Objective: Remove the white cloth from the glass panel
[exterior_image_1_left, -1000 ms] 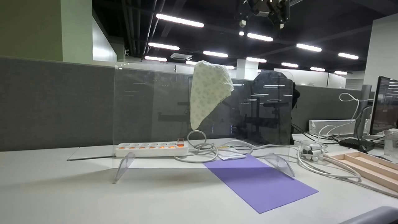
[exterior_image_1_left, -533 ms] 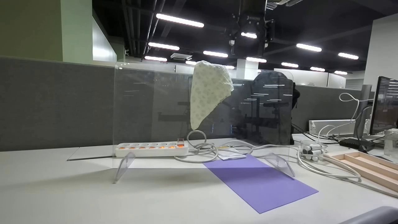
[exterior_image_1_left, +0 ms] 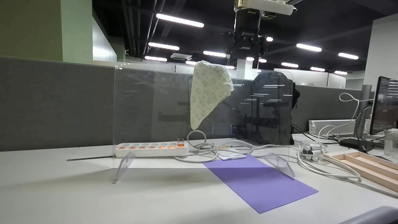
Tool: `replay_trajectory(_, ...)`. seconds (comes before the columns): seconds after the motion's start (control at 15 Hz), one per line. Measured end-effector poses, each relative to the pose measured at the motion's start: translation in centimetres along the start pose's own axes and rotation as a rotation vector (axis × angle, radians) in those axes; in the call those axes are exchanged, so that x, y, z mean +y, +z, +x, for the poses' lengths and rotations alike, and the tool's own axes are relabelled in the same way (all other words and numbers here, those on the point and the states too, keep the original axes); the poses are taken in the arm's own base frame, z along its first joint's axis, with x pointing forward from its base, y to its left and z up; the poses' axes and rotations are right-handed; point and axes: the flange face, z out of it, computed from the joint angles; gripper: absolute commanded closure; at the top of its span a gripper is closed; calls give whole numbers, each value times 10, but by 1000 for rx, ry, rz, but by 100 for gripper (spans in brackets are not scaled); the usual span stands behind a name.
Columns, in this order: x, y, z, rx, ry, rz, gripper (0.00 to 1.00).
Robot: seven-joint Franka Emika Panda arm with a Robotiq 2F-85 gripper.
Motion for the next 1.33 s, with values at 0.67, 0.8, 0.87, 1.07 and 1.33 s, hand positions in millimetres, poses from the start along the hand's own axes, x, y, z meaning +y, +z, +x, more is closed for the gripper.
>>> replay_trajectory(0.67,11,13,19,100,14,15,0)
replay_trajectory(0.8,14,24,26,127,9,12,0)
replay_trajectory(0.87,14,29,30,138,1,11,0)
replay_trajectory(1.07,8,45,36,156,-50,10,7)
replay_trajectory(1.33,-4,57,38,161,-119,12,47)
